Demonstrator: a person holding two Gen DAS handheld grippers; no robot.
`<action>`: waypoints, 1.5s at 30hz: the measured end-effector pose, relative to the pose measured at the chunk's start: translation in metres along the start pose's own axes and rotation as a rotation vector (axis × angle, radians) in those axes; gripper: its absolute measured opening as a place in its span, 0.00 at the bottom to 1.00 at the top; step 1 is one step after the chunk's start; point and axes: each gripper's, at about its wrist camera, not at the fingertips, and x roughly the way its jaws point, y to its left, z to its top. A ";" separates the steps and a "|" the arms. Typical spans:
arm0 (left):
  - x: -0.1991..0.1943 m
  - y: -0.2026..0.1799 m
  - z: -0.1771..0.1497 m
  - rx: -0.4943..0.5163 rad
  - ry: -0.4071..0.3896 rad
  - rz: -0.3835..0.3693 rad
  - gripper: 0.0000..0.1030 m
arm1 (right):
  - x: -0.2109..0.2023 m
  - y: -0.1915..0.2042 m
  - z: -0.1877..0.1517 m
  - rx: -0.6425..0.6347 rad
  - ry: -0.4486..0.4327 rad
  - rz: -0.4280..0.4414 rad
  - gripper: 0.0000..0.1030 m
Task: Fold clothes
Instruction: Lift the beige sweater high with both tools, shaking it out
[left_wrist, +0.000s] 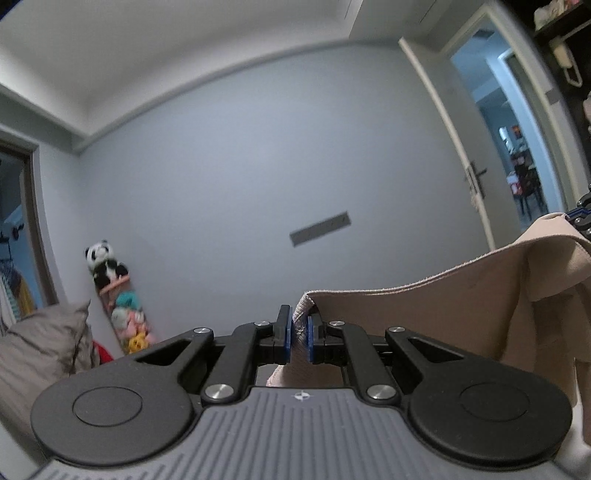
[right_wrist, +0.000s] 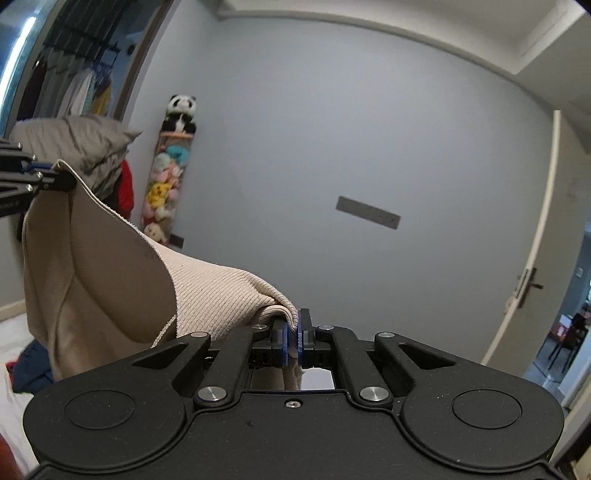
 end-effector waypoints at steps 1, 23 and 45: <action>-0.004 -0.001 0.003 0.004 -0.013 -0.004 0.07 | -0.012 -0.004 0.002 0.012 -0.010 -0.004 0.03; 0.170 -0.069 -0.087 0.030 0.287 -0.134 0.08 | 0.121 0.003 -0.132 0.089 0.318 0.010 0.03; 0.293 -0.108 -0.224 0.008 0.544 -0.164 0.36 | 0.311 -0.019 -0.280 0.181 0.592 -0.037 0.40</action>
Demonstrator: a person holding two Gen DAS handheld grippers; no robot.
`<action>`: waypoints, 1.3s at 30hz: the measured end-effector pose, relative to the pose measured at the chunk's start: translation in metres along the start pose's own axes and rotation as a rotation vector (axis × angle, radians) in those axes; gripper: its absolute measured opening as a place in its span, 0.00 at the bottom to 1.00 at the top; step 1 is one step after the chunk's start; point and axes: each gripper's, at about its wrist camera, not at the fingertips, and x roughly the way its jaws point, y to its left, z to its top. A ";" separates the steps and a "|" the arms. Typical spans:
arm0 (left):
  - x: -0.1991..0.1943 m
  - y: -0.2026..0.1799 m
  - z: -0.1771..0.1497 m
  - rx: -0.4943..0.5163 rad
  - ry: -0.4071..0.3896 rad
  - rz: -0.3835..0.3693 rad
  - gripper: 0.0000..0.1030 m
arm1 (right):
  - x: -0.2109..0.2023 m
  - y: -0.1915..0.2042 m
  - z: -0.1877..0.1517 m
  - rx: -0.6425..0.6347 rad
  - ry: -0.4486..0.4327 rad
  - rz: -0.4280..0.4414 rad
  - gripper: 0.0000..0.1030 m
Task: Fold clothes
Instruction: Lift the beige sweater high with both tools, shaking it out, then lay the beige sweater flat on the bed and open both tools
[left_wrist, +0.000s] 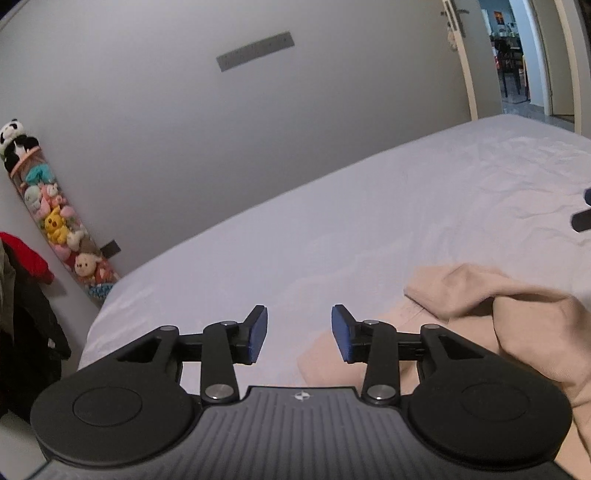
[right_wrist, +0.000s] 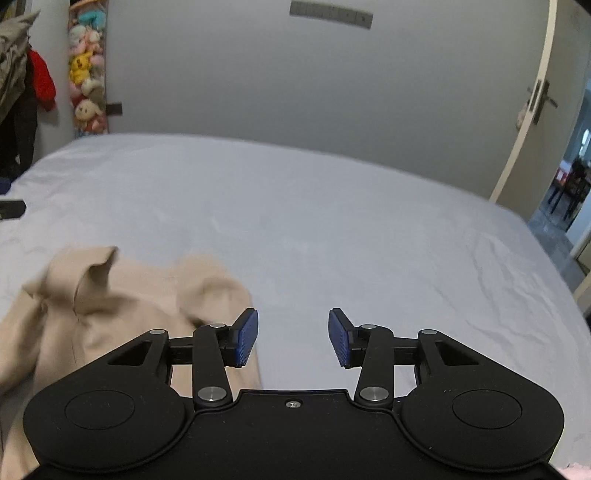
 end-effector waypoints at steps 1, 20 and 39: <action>0.001 0.001 -0.006 -0.002 0.013 -0.006 0.36 | 0.003 -0.001 -0.006 0.001 0.018 0.013 0.41; -0.021 0.012 -0.119 -0.053 0.244 -0.063 0.37 | 0.021 0.018 -0.100 0.070 0.225 0.180 0.03; 0.005 -0.059 -0.093 0.005 0.237 -0.185 0.37 | 0.064 -0.107 -0.034 -0.014 0.229 -0.331 0.02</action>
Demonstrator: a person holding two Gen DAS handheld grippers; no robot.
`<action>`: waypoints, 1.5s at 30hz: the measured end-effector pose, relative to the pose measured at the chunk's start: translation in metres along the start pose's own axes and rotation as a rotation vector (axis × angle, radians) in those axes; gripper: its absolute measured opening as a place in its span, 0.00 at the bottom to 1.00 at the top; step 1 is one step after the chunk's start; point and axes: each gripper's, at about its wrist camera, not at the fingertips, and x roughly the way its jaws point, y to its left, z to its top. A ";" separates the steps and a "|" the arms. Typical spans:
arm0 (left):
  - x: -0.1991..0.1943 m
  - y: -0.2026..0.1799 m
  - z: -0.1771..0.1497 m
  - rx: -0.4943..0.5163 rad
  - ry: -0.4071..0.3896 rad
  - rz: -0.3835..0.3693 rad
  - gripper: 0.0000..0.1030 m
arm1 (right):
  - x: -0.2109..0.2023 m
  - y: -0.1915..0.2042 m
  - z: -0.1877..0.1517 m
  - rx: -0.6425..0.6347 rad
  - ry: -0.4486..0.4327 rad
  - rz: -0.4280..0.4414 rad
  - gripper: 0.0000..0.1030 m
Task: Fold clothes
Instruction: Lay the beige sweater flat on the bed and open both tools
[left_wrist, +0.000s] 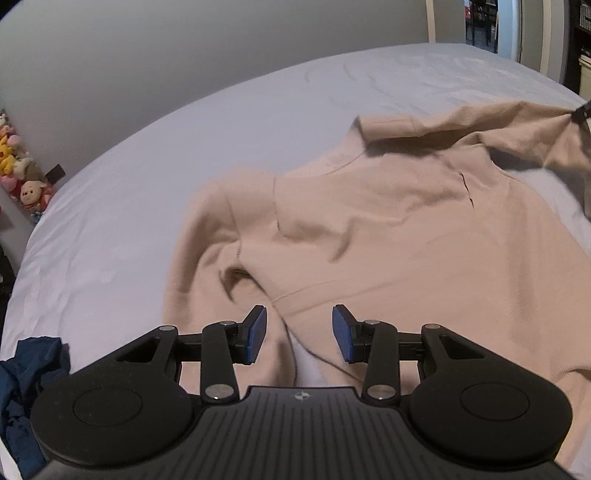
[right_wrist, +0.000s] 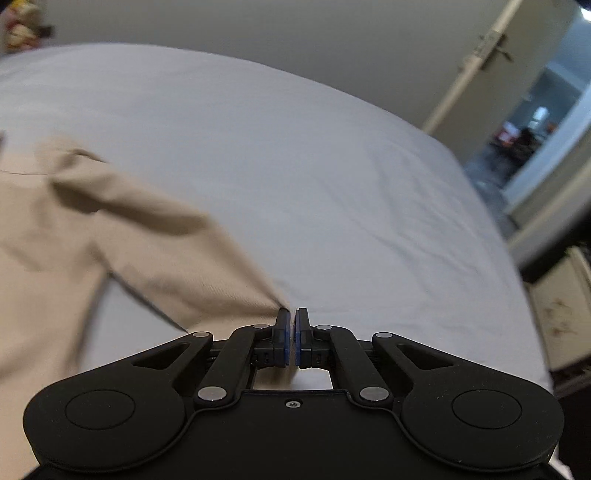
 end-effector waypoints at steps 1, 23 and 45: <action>0.004 -0.001 0.001 0.001 0.004 0.003 0.37 | 0.008 -0.006 0.001 0.013 0.015 -0.020 0.02; 0.044 0.009 0.039 0.016 -0.097 0.023 0.37 | -0.026 0.146 0.039 -0.285 -0.302 0.531 0.35; 0.069 0.106 0.056 -0.086 -0.187 0.083 0.44 | 0.070 0.139 0.137 -0.126 -0.237 0.248 0.04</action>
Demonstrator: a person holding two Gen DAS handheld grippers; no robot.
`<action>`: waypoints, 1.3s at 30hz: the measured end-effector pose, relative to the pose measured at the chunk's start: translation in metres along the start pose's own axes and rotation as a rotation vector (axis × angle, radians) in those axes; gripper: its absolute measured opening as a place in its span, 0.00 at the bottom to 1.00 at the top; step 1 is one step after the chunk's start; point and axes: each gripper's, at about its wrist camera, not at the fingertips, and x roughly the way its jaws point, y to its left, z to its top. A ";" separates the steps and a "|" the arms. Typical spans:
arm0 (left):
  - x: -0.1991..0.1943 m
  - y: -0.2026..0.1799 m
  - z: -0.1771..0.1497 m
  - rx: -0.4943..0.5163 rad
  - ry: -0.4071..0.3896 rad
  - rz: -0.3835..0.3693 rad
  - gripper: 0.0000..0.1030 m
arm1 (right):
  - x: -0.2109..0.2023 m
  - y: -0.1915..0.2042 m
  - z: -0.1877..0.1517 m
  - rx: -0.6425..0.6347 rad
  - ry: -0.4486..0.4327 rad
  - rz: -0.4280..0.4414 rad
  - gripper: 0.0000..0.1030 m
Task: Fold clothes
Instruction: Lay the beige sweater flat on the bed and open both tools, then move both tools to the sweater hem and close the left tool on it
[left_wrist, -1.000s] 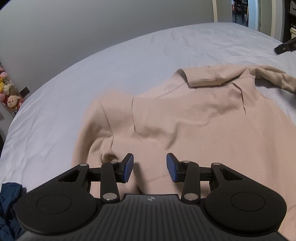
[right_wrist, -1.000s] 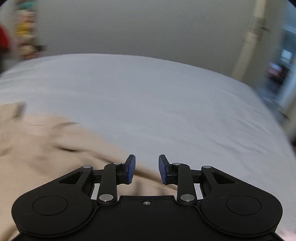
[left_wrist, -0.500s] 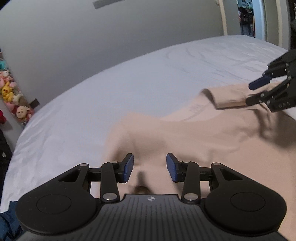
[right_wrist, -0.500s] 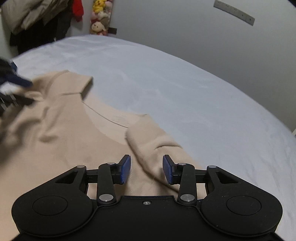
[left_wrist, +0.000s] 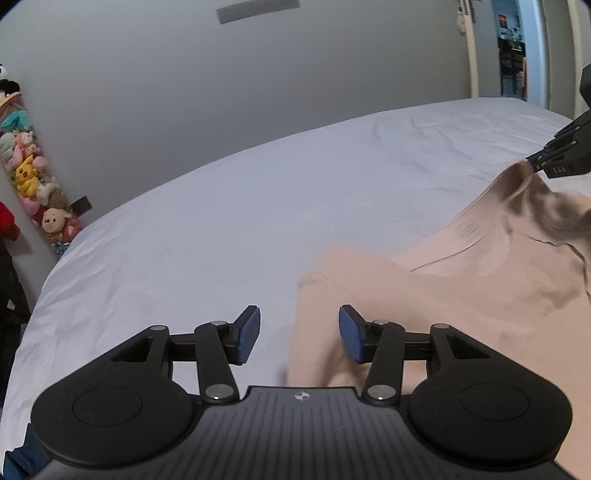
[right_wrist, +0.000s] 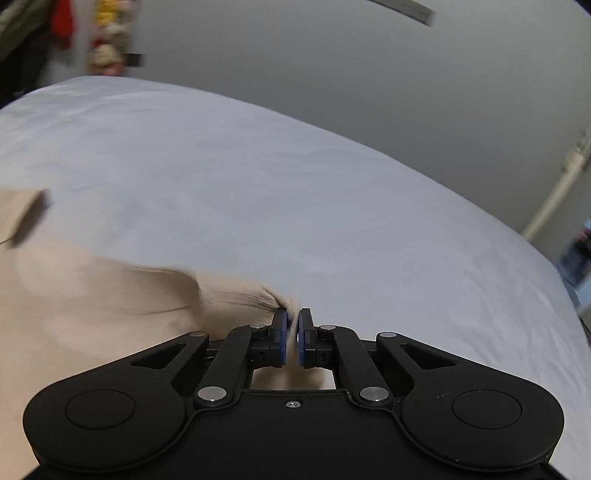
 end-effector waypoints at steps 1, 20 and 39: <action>0.003 0.003 0.001 -0.015 0.006 -0.001 0.44 | 0.007 0.000 0.000 0.010 0.011 -0.001 0.04; -0.036 0.023 -0.036 -0.058 0.111 0.009 0.44 | -0.024 -0.072 -0.013 0.313 0.016 -0.164 0.68; -0.187 -0.076 -0.116 0.121 0.109 -0.271 0.44 | -0.227 -0.066 -0.161 0.139 0.020 0.070 0.68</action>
